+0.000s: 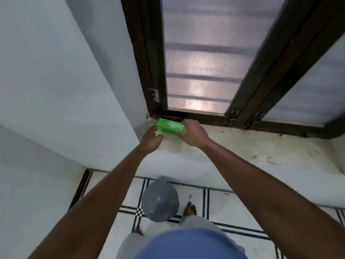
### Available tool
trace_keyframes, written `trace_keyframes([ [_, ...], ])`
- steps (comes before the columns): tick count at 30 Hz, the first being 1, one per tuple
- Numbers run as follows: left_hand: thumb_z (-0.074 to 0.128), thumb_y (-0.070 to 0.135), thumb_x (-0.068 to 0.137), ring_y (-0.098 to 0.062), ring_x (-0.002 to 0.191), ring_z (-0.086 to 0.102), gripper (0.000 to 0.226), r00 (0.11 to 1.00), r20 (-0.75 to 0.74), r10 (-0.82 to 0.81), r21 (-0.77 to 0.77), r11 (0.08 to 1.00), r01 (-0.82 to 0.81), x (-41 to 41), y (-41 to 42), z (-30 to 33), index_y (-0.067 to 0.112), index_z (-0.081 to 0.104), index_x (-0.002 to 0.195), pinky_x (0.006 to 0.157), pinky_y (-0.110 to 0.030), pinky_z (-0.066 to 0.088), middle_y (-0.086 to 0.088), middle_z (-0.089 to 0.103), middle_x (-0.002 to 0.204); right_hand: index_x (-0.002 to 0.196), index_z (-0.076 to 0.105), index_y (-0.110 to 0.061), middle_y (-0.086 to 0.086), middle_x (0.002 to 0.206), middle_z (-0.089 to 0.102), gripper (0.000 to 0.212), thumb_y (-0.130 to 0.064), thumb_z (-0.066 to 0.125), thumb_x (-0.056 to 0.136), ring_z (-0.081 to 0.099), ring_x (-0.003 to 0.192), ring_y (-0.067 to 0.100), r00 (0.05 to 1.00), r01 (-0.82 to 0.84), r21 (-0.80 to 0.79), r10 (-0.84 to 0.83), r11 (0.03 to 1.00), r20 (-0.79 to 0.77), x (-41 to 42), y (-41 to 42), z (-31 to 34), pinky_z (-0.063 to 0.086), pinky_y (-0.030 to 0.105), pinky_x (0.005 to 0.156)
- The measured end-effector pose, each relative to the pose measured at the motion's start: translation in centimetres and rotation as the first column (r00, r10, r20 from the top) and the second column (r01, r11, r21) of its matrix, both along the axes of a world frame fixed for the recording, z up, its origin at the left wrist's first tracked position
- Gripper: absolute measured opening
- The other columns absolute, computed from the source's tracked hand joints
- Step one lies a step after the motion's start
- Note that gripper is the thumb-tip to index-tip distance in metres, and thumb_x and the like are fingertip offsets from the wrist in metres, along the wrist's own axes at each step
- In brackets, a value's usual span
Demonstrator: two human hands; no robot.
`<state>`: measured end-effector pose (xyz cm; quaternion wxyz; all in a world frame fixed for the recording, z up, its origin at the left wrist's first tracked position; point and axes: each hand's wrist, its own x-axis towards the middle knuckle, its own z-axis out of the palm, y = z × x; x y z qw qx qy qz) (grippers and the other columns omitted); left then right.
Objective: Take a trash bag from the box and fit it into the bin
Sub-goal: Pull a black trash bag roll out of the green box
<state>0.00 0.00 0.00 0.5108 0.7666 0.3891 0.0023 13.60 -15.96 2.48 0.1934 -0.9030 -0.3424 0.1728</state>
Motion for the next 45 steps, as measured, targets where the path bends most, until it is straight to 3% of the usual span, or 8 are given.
trace_keyframes([
  [7, 0.065, 0.004, 0.101, -0.014, 0.118, 0.059, 0.057, 0.999, -0.038, 0.023, -0.066, 0.998, -0.025, 0.2, 0.7, -0.5, 0.015, 0.054, 0.156, 0.08, -0.019, 0.045, -0.005, 0.059, 0.156, 0.165, 0.044, -0.022, 0.01, 0.15, 0.059, 0.08, -0.049, 0.077, 0.097, 0.047, 0.137, 0.036, 0.965, -0.137, -0.265, 0.189, 0.954, 0.183, 1.2, 5.1, -2.5, 0.042, 0.05, 0.109],
  [11, 0.067, 0.0, 0.099, -0.018, 0.111, 0.063, 0.047, 0.999, -0.021, 0.025, -0.065, 0.998, -0.026, -0.5, 1.6, -1.1, 0.01, 0.063, 0.145, 0.059, -0.005, 0.045, -0.011, 0.068, 0.144, 0.153, 0.056, -0.02, 0.01, 0.142, 0.063, 0.058, -0.037, 0.071, 0.1, 0.052, 0.131, 0.036, 0.981, -0.062, -0.123, 0.083, 0.991, 0.177, 1.5, 4.9, -2.5, 0.048, 0.048, 0.104],
  [16, 0.063, -0.001, 0.099, -0.017, 0.098, 0.066, 0.042, 0.994, 0.107, -0.036, -0.04, 0.998, 0.041, 0.5, 1.9, 0.7, 0.015, 0.066, 0.137, 0.064, -0.009, 0.048, -0.007, 0.072, 0.131, 0.152, 0.053, -0.019, 0.006, 0.142, 0.071, 0.068, -0.03, 0.083, 0.092, 0.069, 0.126, 0.029, 0.982, 0.116, 0.186, -0.085, 0.976, -0.166, 0.9, 2.8, -1.2, 0.06, 0.051, 0.102],
  [22, 0.064, -0.004, 0.097, -0.001, 0.088, 0.062, 0.036, 0.925, 0.262, -0.275, 0.195, 0.954, 0.228, 0.9, 1.7, 3.4, 0.021, 0.073, 0.122, 0.074, -0.005, 0.045, 0.013, 0.064, 0.109, 0.157, 0.052, -0.024, 0.006, 0.141, 0.073, 0.073, -0.03, 0.087, 0.094, 0.072, 0.121, 0.026, 0.971, 0.193, 0.255, -0.147, 0.947, -0.191, -0.1, 2.1, -0.6, 0.061, 0.051, 0.101],
  [26, 0.063, 0.009, 0.105, 0.005, 0.091, 0.06, 0.034, 0.843, 0.261, -0.471, 0.31, 0.868, 0.388, 1.4, 1.6, 4.7, 0.026, 0.072, 0.133, 0.075, -0.006, 0.045, 0.01, 0.055, 0.117, 0.152, 0.055, -0.026, 0.003, 0.131, 0.076, 0.068, -0.034, 0.087, 0.093, 0.074, 0.111, 0.023, 0.967, 0.214, 0.267, -0.164, 0.94, -0.195, -0.6, 2.2, -0.7, 0.064, 0.051, 0.096],
  [32, 0.052, 0.04, 0.108, -0.015, 0.092, 0.05, 0.051, 0.823, -0.105, -0.558, 0.713, 0.534, 0.454, 2.8, 2.1, 6.7, 0.033, 0.049, 0.159, 0.066, -0.026, 0.039, -0.001, 0.037, 0.115, 0.147, 0.061, -0.025, 0.0, 0.128, 0.075, 0.056, -0.032, 0.085, 0.097, 0.073, 0.109, 0.02, 0.968, 0.228, 0.264, -0.191, 0.937, -0.161, -0.6, 2.3, 0.0, 0.065, 0.048, 0.091],
  [38, 0.038, 0.053, 0.112, -0.022, 0.106, 0.065, 0.051, 0.938, -0.083, -0.337, 0.691, 0.658, 0.298, 3.9, 2.1, 6.4, 0.018, 0.074, 0.117, 0.076, -0.033, 0.046, -0.006, 0.057, 0.126, 0.138, 0.065, -0.031, -0.006, 0.128, 0.075, 0.053, -0.035, 0.088, 0.091, 0.073, 0.104, 0.017, 0.972, 0.221, 0.233, -0.195, 0.947, -0.129, -0.3, 2.6, -0.2, 0.065, 0.05, 0.089],
  [45, 0.051, 0.064, 0.103, -0.029, 0.076, 0.074, 0.064, 0.989, -0.018, -0.145, 0.213, 0.966, 0.146, 6.1, 2.1, 5.8, 0.011, 0.072, 0.074, 0.075, -0.044, 0.06, -0.009, 0.074, 0.075, 0.149, 0.06, -0.025, -0.002, 0.135, 0.072, 0.063, -0.032, 0.088, 0.093, 0.072, 0.108, 0.018, 0.986, 0.152, 0.225, -0.134, 0.962, -0.095, -0.5, 2.7, -0.1, 0.064, 0.044, 0.09],
])
